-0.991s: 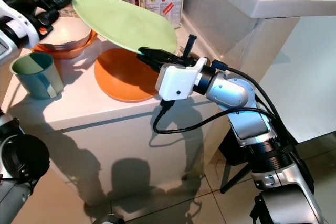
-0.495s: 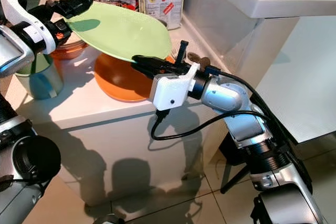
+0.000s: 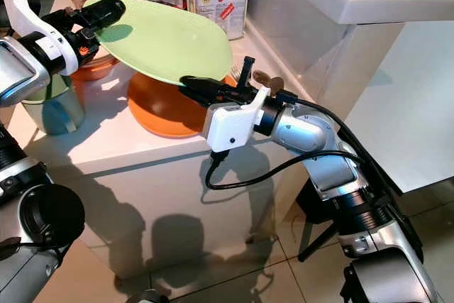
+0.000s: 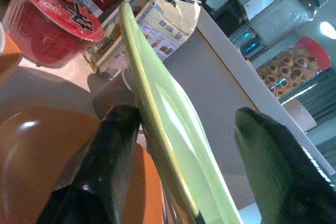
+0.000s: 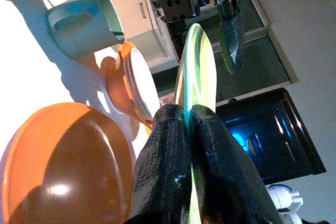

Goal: Setting the table

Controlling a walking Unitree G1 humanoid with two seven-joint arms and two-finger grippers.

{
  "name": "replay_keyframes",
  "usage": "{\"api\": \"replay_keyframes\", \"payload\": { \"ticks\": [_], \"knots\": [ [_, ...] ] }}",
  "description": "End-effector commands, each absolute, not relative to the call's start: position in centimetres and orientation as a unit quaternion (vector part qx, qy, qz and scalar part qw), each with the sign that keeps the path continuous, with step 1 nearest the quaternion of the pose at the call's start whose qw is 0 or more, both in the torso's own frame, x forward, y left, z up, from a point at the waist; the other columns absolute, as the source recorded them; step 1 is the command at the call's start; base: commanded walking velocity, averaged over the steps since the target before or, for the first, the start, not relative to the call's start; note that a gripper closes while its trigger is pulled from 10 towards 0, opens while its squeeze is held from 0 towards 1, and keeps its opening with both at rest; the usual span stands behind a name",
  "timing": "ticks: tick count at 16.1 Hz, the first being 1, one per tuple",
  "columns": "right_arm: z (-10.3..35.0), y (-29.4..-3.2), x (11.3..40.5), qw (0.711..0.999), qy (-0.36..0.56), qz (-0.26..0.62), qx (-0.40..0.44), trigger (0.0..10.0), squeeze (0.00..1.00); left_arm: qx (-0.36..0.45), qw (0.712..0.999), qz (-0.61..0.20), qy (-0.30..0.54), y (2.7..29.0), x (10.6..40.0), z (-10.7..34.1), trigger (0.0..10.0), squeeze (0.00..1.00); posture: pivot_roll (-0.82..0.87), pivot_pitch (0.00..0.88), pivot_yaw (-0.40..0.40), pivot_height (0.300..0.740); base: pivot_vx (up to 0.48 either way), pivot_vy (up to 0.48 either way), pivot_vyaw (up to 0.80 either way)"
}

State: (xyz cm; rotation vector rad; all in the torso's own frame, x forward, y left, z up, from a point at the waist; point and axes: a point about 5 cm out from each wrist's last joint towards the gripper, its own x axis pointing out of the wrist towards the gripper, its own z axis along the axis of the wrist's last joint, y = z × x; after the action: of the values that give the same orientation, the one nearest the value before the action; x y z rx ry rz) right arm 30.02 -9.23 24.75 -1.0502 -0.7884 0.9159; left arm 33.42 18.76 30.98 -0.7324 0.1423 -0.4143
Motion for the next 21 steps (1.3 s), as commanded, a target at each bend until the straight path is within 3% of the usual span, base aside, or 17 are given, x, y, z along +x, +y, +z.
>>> {"api": "replay_keyframes", "payload": {
  "ticks": [1,8,9,10,11,12,16,17,18,21],
  "knots": [
    [25.3,-9.2,30.0,0.688,-0.368,0.403,-0.478,0.0,0.00,-0.348,0.910,-0.213,0.075,18.3,33.4,31.2,0.0,0.00,0.07,0.000,0.007,0.740,0.000,0.000,0.00],
    [25.0,-9.4,30.2,0.673,-0.368,0.390,-0.510,0.0,0.00,-0.347,0.910,-0.211,0.084,18.1,33.2,30.7,0.0,0.00,0.07,0.000,0.006,0.740,0.000,0.000,0.00],
    [24.8,-9.4,30.4,0.674,-0.363,0.384,-0.517,10.0,0.00,-0.350,0.910,-0.206,0.084,18.1,33.3,30.5,0.0,0.00,0.07,0.000,0.006,0.740,0.000,0.000,0.00],
    [24.6,-9.5,30.5,0.675,-0.357,0.383,-0.520,10.0,0.00,-0.352,0.910,-0.201,0.082,18.2,33.3,30.5,0.0,0.00,0.07,0.000,0.008,0.740,0.000,0.000,0.00],
    [24.4,-9.7,30.6,0.681,-0.350,0.381,-0.518,10.0,0.95,-0.354,0.910,-0.199,0.078,18.1,33.4,30.6,0.0,0.00,0.07,0.000,0.009,0.740,0.000,0.000,0.00],
    [24.2,-9.8,30.6,0.683,-0.344,0.385,-0.516,10.0,1.00,-0.356,0.910,-0.199,0.075,18.0,33.4,30.6,0.0,0.00,0.07,0.000,0.009,0.740,0.000,0.000,0.00],
    [24.2,-9.9,30.1,0.691,-0.360,0.386,-0.494,10.0,1.00,-0.381,0.908,-0.163,0.061,18.4,33.9,30.6,0.0,0.00,0.06,0.000,0.016,0.740,0.000,0.000,0.00],
    [24.2,-9.8,29.6,0.696,-0.370,0.393,-0.473,10.0,0.95,-0.391,0.908,-0.143,0.049,18.8,34.1,30.6,0.0,0.00,0.06,0.000,0.016,0.740,0.000,0.000,0.00],
    [24.0,-9.5,28.9,0.707,-0.375,0.406,-0.441,10.0,0.00,-0.398,0.908,-0.126,0.041,19.0,34.3,30.4,0.0,0.00,0.06,0.000,0.015,0.740,0.000,0.000,0.00],
    [23.2,-8.8,27.0,0.735,-0.360,0.449,-0.359,10.0,0.00,-0.409,0.906,-0.102,0.029,19.5,34.5,30.3,0.0,0.00,0.06,0.000,0.013,0.740,0.000,0.000,0.00]
  ]
}}
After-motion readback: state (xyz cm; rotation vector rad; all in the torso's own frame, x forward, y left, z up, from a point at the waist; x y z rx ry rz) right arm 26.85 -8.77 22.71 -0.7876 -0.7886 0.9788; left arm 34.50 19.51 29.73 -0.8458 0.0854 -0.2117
